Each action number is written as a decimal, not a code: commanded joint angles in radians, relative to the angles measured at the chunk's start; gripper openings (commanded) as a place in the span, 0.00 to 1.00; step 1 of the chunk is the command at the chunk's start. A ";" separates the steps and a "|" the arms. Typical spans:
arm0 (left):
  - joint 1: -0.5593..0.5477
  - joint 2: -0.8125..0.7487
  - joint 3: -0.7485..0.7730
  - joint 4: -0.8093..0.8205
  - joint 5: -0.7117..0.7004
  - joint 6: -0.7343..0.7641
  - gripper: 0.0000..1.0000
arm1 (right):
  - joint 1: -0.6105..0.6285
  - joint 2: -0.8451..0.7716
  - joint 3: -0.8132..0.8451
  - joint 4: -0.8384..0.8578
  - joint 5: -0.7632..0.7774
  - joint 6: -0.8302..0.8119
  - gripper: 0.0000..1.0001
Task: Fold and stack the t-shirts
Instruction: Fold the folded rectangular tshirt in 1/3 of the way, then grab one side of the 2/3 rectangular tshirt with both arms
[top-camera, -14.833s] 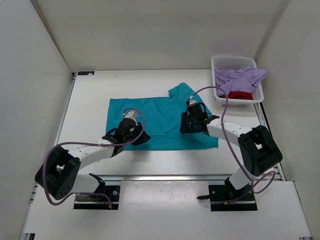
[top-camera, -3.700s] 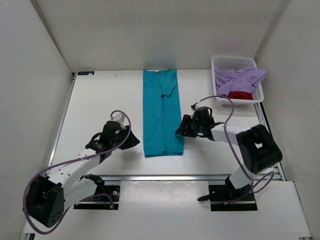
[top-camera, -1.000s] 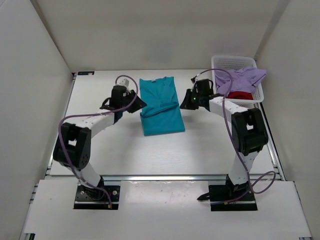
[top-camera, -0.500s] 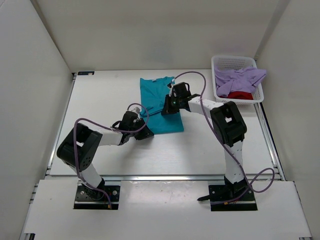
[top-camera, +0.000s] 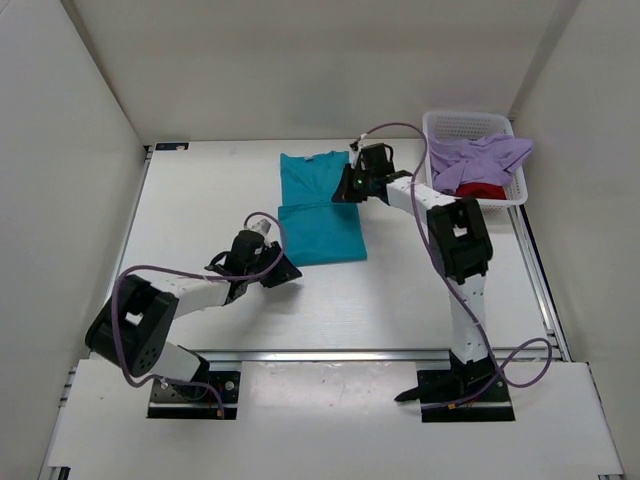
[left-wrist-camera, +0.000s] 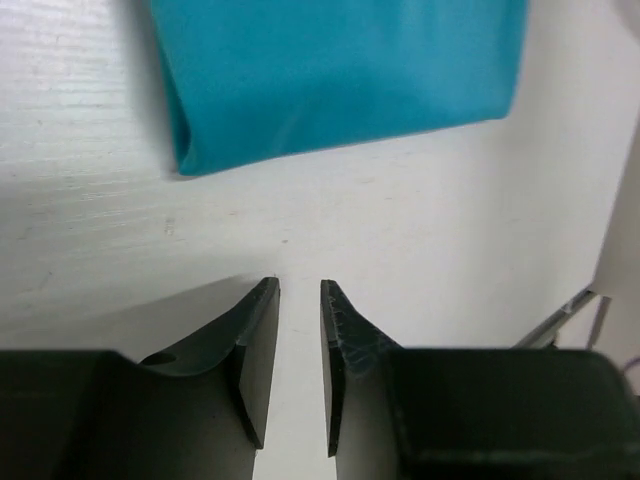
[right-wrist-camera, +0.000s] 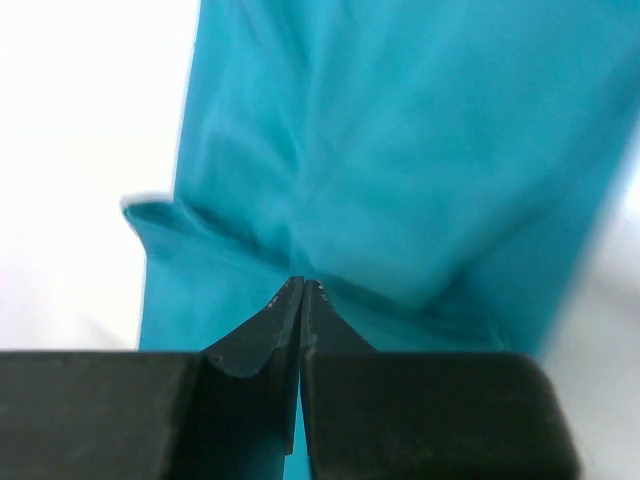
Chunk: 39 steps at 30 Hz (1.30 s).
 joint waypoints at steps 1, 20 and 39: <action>0.024 -0.086 -0.012 -0.009 0.004 0.005 0.36 | 0.008 -0.222 -0.225 0.099 0.010 0.002 0.00; 0.094 0.146 0.089 0.008 0.009 0.025 0.56 | -0.116 -0.614 -1.020 0.332 -0.023 0.098 0.35; 0.085 0.166 0.122 -0.019 -0.034 0.020 0.00 | -0.109 -0.531 -0.980 0.394 -0.059 0.116 0.00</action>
